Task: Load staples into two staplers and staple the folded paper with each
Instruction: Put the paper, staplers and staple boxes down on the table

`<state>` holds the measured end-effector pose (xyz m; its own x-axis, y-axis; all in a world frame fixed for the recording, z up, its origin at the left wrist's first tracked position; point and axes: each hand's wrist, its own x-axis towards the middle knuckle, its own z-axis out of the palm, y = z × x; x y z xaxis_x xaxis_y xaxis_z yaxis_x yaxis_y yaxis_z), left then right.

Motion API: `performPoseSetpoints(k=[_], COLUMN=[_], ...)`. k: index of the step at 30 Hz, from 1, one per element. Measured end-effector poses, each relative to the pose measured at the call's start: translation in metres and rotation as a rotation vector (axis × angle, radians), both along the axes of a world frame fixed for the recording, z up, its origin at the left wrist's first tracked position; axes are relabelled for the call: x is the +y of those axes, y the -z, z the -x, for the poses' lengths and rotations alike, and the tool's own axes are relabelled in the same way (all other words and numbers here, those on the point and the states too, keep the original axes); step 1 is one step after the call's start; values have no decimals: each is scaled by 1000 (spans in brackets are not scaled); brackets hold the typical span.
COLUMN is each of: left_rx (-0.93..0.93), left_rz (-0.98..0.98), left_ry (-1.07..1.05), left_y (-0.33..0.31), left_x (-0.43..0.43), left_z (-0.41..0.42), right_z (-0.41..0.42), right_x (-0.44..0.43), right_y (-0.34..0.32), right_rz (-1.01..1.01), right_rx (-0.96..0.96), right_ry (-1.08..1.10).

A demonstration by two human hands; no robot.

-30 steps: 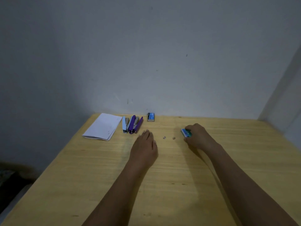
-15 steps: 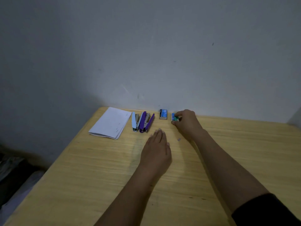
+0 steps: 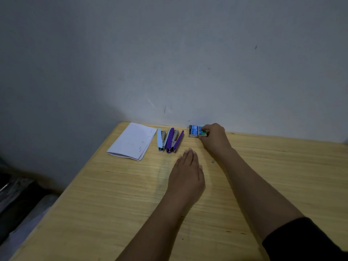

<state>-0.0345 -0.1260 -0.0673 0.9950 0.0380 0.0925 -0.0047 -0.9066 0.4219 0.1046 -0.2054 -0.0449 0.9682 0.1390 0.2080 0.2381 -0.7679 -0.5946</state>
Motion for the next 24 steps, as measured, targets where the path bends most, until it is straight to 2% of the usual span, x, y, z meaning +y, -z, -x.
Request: performPoseSetpoints(k=[6,11,18,24], left_rx=[11,14,24,39], left_rz=[-1,7,-19,-49], left_ry=[0,27,23,2], left_y=[-2,-4,-4,-6], left_x=[3,3,2,5], left_z=[-1,1,4,8], right_z=[12,37,83,97], right_x=[-10,-56,-95,-65], right_y=[-7,-10,-6,-1], right_rz=[-92,-136,1,47], right_rx=[8,46,76,48], right_ry=[-26,-30,-138,-189])
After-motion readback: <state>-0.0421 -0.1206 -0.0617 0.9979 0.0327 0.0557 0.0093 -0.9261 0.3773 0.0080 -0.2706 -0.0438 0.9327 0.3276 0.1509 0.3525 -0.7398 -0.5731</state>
